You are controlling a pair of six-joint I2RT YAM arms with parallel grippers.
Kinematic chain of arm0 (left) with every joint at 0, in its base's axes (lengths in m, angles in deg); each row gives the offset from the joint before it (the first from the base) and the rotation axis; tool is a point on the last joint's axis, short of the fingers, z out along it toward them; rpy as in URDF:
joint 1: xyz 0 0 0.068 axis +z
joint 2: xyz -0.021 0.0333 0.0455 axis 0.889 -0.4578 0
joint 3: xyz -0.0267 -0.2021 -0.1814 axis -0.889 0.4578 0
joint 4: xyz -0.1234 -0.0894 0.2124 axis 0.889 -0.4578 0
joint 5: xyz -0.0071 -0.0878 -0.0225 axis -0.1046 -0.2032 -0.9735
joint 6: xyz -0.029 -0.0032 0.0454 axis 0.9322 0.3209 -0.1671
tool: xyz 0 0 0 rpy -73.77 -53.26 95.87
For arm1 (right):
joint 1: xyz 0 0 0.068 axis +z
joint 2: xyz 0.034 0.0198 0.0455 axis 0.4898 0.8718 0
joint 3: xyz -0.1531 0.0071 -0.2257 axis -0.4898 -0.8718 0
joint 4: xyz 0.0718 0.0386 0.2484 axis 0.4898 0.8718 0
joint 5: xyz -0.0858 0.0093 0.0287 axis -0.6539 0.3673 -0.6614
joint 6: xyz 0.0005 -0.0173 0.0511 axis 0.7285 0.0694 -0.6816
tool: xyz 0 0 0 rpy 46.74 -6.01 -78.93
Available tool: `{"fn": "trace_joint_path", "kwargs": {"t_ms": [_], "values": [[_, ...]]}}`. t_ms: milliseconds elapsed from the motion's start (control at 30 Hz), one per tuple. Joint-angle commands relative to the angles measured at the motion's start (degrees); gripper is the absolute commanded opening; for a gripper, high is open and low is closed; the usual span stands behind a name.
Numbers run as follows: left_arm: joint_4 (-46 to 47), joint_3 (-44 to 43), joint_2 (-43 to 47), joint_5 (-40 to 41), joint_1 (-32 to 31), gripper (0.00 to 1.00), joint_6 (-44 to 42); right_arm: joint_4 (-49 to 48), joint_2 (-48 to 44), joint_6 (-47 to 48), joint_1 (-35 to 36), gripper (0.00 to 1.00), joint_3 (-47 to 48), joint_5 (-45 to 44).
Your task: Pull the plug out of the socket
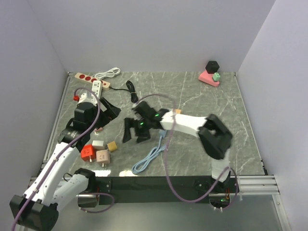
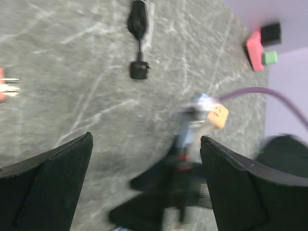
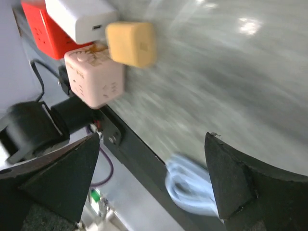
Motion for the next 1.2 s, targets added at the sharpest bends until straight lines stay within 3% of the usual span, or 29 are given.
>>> {"fn": "trace_joint_path", "kwargs": {"t_ms": [0, 100, 233, 333, 567, 700, 967, 1067, 1167], "values": [[7.1, 0.71, -3.63, -8.0, -0.43, 0.99, -1.77, -0.1, -14.94, 0.64, -5.56, 0.96, -7.47, -7.52], [9.76, -0.68, -10.12, -11.01, -3.48, 0.99, -3.44, 3.22, -24.35, 1.08, -10.31, 0.97, -13.81, -13.05], [10.81, -6.92, -21.03, -6.96, -12.19, 0.99, -8.18, 12.44, -31.59, 2.58, -14.79, 1.0, -16.89, -22.37], [12.48, -12.02, -30.7, -7.22, -16.42, 0.99, -10.9, 12.73, -36.69, 0.82, -21.02, 1.0, -21.27, -24.76], [13.89, -22.56, -50.72, -8.63, -22.48, 0.99, -15.66, 7.12, -40.83, 2.4, -34.39, 1.0, -26.56, -18.0], [14.07, -27.84, -57.34, -8.37, -24.6, 0.99, -17.15, 2.02, -41.97, 2.31, -40.27, 1.0, -30.16, -12.29], [14.33, -33.2, -67.01, -8.1, -26.79, 0.99, -18.56, -5.89, -37.33, 3.28, -44.33, 1.0, -32.54, -3.76], [15.74, -34.17, -69.38, -9.16, -27.41, 0.92, -18.39, -8.71, -34.08, 3.37, -45.21, 1.0, -32.81, -1.48], [17.06, -34.01, -71.14, -11.97, -27.5, 0.64, -17.86, -11.86, -30.92, 2.67, -46.0, 1.0, -33.25, 0.72]]}}
